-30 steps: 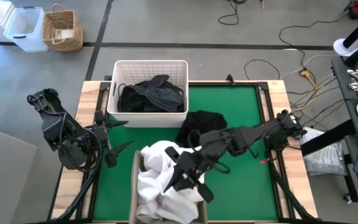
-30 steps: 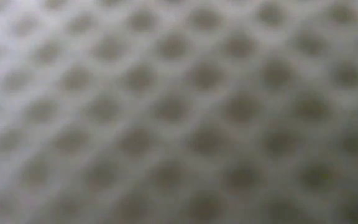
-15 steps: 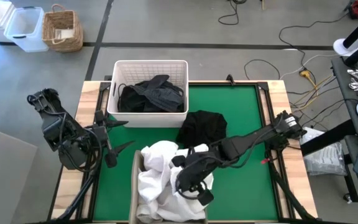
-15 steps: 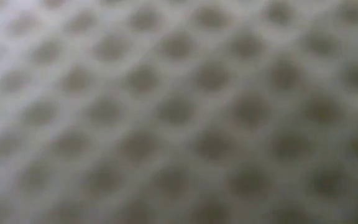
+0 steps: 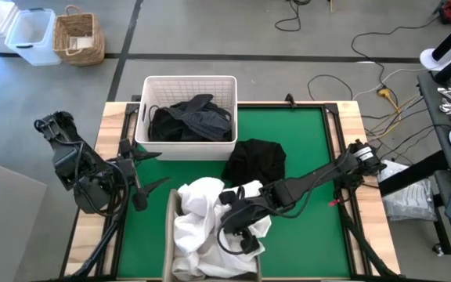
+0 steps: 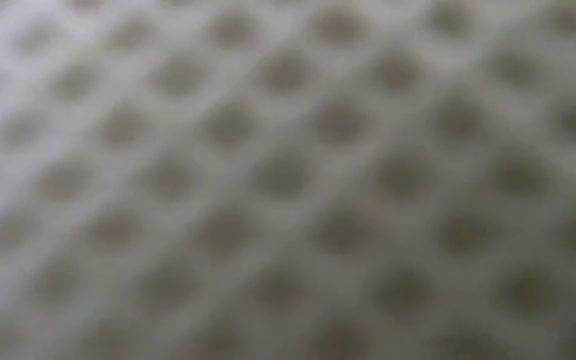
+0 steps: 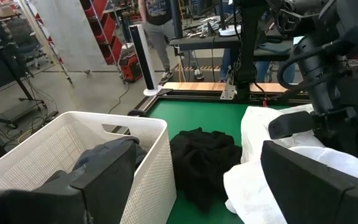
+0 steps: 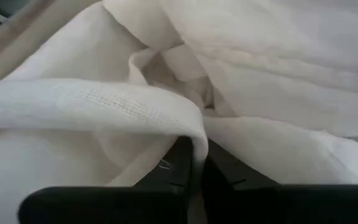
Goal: Sort clothes
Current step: Put the white shirt into the laundry organizer
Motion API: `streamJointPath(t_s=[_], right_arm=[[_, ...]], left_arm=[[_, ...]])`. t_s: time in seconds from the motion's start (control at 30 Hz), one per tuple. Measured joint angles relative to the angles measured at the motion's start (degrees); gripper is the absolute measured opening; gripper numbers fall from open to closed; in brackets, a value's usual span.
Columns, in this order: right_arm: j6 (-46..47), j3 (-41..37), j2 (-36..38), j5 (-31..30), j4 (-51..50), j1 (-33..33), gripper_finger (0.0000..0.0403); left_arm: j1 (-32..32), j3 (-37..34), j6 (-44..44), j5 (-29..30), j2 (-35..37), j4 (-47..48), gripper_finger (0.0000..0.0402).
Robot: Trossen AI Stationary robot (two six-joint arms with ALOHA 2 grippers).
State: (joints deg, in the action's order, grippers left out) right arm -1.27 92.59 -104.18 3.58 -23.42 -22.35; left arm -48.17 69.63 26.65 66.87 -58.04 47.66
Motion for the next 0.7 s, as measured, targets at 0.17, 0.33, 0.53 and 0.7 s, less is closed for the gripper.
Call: streamJointPath(t_s=[0.17,0.33,0.53,0.7], right_arm=[[0.14,0.22,0.02,-0.71,-0.31,-0.02,0.0081],[-0.23,1.71,0.02,-1.23,-0.53,0.0,0.0174],[-0.79,7.25,0.02,-2.4,-8.43,0.0,0.0245],[-0.27,12.1,0.02,-5.16,-16.57,0.0,0.0263]], left_arm=[[0.0,0.0,0.03,0.0,0.0,0.0,0.032],[-0.01,0.0,0.57,0.0,0.0,0.02,0.032],[0.0,0.0,0.9,0.02,0.0,0.35,0.032],[0.0,0.0,0.9,0.04,0.0,0.39,0.032]])
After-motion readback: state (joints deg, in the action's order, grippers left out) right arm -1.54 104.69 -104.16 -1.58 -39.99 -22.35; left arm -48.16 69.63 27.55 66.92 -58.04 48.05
